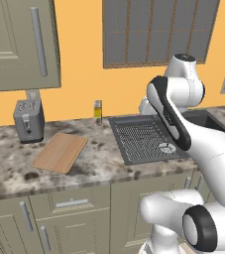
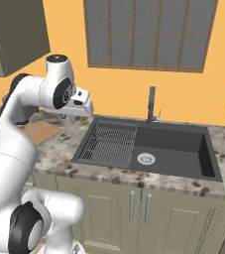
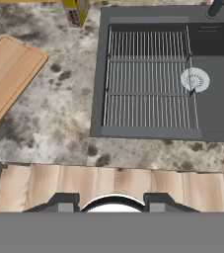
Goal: Open the drawer on the left and place the cutting tools on the cutting board.
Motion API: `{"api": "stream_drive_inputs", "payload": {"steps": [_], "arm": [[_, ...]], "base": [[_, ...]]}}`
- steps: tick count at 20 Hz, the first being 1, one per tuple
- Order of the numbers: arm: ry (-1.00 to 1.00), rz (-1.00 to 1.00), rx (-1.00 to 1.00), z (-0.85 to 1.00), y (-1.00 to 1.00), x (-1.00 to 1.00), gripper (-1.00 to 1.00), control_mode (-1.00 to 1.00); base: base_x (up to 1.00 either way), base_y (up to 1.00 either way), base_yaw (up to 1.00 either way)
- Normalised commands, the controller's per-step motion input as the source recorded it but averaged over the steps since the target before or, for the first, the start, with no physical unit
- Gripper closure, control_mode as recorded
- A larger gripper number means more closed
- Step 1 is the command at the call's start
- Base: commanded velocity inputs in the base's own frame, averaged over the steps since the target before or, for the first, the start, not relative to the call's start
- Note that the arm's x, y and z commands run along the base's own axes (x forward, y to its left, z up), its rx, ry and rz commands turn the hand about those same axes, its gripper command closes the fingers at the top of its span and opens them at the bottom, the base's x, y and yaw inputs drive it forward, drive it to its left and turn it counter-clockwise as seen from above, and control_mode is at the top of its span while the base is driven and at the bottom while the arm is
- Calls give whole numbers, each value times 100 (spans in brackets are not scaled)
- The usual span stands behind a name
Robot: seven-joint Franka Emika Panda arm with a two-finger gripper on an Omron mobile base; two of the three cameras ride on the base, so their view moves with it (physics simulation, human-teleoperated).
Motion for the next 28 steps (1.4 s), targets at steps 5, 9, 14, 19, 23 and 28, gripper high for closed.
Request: {"api": "stream_drive_inputs", "payload": {"steps": [5,9,14,19,23,28], "arm": [[0,3,-4,-8,24,-27,-100,-100],[0,10,-15,-39,71,-44,-100,-100],[0,10,-21,-45,99,-44,-100,-100],[0,13,-23,-54,100,-45,-100,-100],[0,15,-21,-62,100,-40,-100,-100],[1,16,-20,-81,96,-16,-100,-100]], "base": [[0,0,0],[0,0,0],[0,0,0],[0,0,0],[0,0,0],[0,0,0]]}}
